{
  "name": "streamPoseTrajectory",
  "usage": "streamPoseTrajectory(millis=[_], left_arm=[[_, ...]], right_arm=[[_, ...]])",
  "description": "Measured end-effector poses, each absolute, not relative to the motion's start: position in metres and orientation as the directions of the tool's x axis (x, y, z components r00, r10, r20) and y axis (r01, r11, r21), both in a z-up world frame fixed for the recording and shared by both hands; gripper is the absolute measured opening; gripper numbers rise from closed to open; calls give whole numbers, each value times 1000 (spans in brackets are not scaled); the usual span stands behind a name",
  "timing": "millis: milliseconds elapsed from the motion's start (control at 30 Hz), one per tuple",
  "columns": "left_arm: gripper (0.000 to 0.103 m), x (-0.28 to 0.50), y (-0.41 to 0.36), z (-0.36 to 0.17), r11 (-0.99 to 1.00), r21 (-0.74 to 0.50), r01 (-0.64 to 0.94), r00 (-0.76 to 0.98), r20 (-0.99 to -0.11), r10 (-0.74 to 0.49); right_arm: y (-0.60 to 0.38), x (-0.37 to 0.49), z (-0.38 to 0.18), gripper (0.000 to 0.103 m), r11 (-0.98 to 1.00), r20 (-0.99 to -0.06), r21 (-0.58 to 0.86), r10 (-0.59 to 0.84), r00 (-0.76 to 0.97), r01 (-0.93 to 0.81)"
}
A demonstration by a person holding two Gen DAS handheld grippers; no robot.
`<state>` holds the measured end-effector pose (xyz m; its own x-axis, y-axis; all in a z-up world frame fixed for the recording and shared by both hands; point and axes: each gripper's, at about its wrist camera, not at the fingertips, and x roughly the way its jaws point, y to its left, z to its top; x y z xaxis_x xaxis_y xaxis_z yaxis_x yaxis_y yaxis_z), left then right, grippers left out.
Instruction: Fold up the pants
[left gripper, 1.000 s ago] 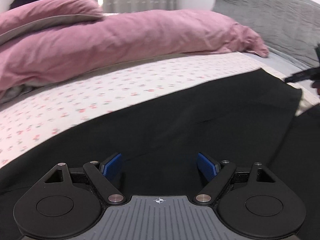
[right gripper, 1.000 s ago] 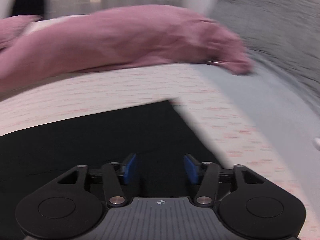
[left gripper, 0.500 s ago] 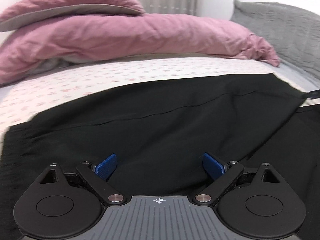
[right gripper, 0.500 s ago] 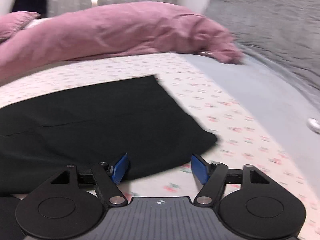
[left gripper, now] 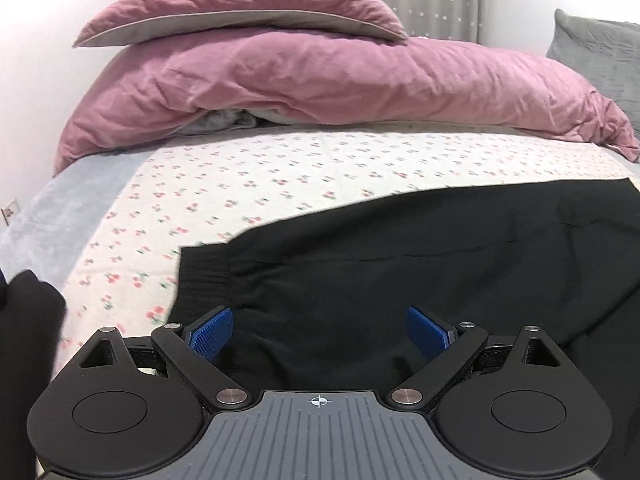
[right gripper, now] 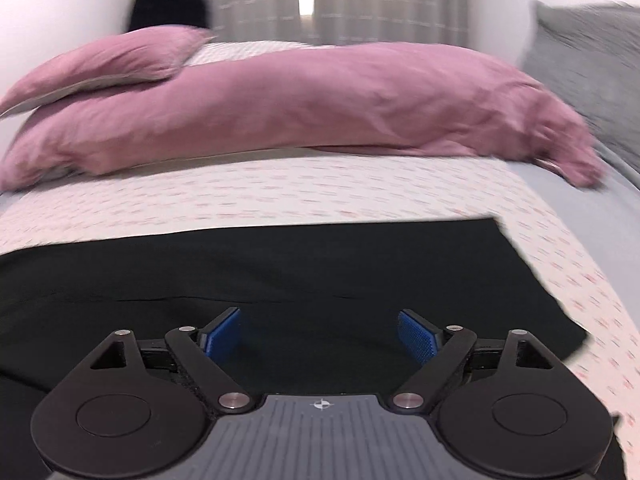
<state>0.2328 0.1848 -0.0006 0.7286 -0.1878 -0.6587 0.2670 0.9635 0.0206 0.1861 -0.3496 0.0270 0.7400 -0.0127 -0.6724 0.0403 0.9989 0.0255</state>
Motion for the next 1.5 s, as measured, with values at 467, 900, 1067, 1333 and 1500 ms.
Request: streamPoseTrajectory(millis=[467,900,1067,1333,1500], left_arm=[[94,320,158,-15,924,162,347,731,-663,-158],[3,344,129,-33,884,117,452,659,-712,-242],[0,308,123,-18,894,166,417,752,-615,-237],[0,228,130,17,890,121,440,789,-526,-319],[0,188,126,24,874,106,474,773,-525,-355]], right_arm=[[-215,273,7,88,971,-739,-22,145,658,-238],[-190,283,-2,88,964,-765,-34,145,628,-264],[-208,283,5,88,983,-759,13,129,638,-182],[-271,275,16,92,974,-740,221,132,659,53],[-320,268,1,92,857,-704,458,188,684,235]])
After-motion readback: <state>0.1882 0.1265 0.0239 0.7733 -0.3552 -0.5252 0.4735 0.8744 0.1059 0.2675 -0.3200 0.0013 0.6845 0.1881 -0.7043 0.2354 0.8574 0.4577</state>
